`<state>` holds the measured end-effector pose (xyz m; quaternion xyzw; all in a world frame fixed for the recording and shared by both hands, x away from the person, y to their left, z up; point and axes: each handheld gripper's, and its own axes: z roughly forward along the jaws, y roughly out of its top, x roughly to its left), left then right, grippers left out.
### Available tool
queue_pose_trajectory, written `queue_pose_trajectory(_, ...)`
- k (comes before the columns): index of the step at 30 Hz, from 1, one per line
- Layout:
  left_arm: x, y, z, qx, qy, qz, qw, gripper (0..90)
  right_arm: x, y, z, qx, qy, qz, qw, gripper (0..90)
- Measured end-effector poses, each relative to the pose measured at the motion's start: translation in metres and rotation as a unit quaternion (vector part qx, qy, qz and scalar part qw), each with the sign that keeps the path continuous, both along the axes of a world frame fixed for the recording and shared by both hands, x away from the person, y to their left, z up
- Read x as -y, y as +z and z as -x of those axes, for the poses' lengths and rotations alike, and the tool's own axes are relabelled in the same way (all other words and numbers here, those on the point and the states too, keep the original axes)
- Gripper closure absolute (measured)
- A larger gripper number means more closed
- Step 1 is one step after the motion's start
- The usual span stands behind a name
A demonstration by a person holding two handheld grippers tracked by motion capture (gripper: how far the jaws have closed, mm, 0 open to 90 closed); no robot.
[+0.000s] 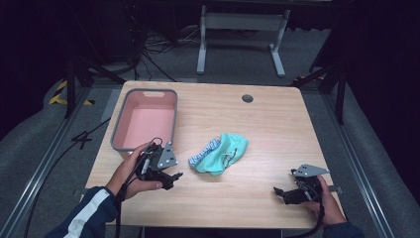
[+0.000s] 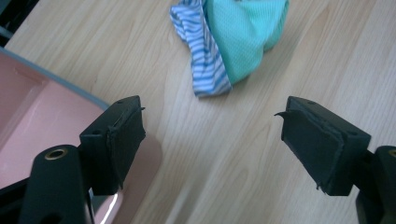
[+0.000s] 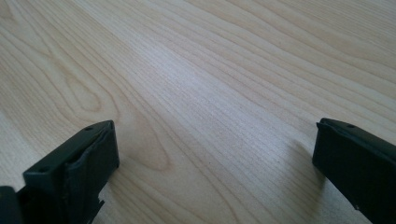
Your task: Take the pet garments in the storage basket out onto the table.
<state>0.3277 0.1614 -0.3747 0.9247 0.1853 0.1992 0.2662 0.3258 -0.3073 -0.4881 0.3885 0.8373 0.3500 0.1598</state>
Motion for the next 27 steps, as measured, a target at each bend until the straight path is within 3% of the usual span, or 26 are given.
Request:
queue_pose_trajectory(15, -0.047, -0.028, 0.012, -0.009, 0.022, -0.022, 0.9995, 21.0, 0.000, 0.000, 0.000, 0.000, -0.001, 0.000, 1.0000, 0.6)
queue_pose_trajectory(27, -0.082, -0.054, 0.008, -0.019, 0.065, -0.026, 0.9973, 21.1, 0.000, 0.000, 0.000, 0.000, -0.001, 0.000, 1.0000, 0.5)
